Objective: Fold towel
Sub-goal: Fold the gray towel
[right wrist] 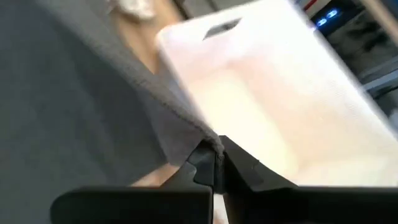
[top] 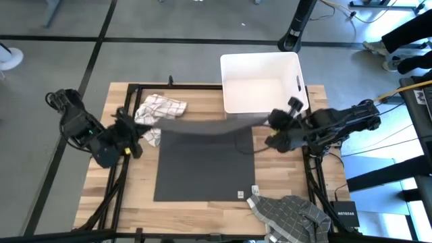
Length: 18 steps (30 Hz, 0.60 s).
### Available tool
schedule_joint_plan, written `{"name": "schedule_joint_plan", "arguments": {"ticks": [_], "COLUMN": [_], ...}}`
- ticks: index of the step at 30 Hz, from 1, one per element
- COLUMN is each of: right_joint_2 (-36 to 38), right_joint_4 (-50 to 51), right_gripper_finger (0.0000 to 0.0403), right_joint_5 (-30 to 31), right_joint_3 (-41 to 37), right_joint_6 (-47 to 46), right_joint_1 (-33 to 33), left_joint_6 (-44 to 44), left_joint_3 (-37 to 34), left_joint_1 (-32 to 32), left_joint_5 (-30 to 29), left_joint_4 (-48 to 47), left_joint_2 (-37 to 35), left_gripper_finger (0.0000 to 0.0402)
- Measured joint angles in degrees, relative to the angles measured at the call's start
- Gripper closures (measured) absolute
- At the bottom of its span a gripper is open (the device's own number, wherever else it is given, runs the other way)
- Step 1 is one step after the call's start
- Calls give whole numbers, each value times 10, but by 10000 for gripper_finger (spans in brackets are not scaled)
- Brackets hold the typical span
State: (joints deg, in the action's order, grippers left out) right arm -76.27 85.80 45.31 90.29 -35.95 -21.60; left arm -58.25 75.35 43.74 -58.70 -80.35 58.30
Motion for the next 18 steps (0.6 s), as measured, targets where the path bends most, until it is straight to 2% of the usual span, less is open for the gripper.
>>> {"name": "schedule_joint_plan", "arguments": {"ticks": [4, 10, 15, 18], "right_joint_2": [0, -5, -5, -5], "right_joint_4": [-25, -156, -302, -372], "right_gripper_finger": [389, 389, 389, 389], "right_joint_5": [-30, -99, -164, -185], "right_joint_3": [-59, -178, -273, -317], "right_joint_6": [-46, -75, -78, -87], "right_joint_1": [-43, -90, -128, -148], "left_joint_6": [-46, -127, -194, -207], "left_joint_3": [-1, -47, -100, -129], "left_joint_1": [32, 66, 98, 114], "left_joint_5": [75, 172, 224, 238], "left_joint_4": [-1, 0, 34, 89], "left_joint_2": [33, 79, 119, 142], "left_gripper_finger": [397, 400, 394, 394]}}
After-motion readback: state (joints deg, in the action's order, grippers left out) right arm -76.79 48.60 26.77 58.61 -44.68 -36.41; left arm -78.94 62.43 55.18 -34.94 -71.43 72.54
